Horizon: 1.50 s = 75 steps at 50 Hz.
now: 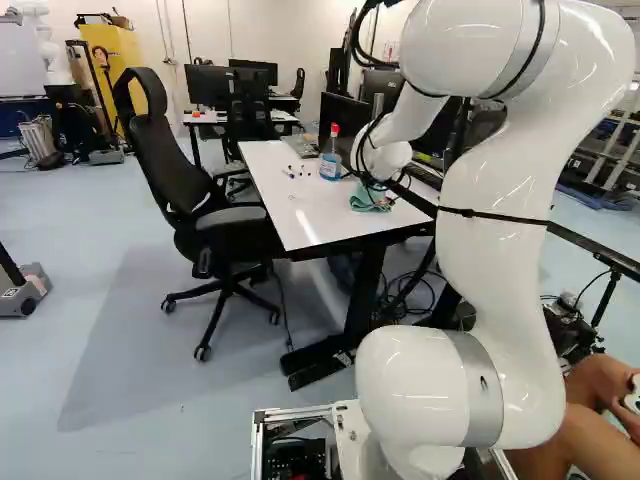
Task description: Clean the table with the green towel
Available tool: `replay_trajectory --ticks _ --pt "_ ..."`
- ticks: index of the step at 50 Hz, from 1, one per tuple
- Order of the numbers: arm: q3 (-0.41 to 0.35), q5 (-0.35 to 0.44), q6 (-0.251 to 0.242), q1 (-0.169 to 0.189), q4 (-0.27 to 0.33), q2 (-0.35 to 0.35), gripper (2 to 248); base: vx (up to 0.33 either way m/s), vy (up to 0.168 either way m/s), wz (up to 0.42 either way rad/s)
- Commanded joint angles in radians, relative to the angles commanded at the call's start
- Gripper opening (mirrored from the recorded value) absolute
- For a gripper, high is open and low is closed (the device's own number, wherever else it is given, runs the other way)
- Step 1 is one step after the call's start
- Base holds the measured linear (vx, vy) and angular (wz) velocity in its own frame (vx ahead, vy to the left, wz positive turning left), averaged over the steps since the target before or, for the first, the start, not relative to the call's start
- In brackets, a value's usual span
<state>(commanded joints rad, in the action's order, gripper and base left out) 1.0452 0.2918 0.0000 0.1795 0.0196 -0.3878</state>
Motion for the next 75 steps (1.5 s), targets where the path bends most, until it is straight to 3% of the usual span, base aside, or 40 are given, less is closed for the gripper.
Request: replay_trajectory --ticks 14,45,75 --pt "-0.014 -0.023 0.000 -0.022 0.000 0.039 23 0.000 0.000 0.000" --pt "-0.021 -0.044 0.000 -0.032 0.000 0.108 23 0.000 0.000 0.000" --pt "-0.036 -0.062 0.000 -0.101 0.000 0.136 23 0.000 0.000 0.000"
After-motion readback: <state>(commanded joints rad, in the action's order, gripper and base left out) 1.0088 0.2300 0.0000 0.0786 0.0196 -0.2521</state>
